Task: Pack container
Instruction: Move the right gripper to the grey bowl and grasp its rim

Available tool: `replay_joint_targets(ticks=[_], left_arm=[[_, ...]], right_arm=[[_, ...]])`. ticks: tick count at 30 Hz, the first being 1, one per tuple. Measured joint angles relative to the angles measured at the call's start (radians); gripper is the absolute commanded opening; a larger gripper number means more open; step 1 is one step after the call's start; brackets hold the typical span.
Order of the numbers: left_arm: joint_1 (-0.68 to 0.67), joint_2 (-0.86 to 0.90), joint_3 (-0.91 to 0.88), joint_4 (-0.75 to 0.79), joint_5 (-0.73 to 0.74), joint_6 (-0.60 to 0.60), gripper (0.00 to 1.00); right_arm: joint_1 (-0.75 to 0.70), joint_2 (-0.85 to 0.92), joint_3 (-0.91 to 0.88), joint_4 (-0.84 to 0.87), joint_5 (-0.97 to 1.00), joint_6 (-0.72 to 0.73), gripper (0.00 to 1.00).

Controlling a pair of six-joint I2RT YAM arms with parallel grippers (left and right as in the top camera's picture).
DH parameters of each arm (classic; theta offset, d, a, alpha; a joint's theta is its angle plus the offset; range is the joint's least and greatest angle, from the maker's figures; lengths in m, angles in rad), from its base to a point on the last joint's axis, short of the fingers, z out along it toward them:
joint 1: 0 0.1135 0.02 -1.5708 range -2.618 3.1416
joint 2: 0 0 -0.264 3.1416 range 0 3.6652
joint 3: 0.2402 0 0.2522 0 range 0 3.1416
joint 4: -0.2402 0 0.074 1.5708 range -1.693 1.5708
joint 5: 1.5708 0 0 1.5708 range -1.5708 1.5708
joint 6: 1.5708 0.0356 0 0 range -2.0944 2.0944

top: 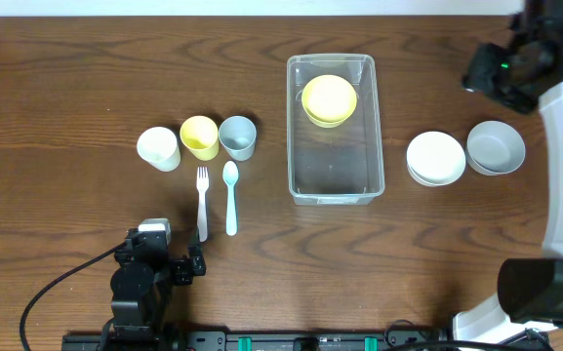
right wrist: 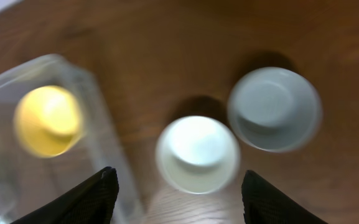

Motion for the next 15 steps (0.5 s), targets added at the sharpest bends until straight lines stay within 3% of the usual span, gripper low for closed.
replay_joint_targets(ticks=[12, 15], left_arm=[[0.000, 0.000, 0.000, 0.000, 0.000, 0.000, 0.98], [0.000, 0.000, 0.000, 0.000, 0.000, 0.000, 0.98]], right_arm=[[-0.204, 0.053, -0.449, 0.225, 0.037, 0.007, 0.65], [-0.242, 0.053, -0.532, 0.293, 0.067, 0.014, 0.61]])
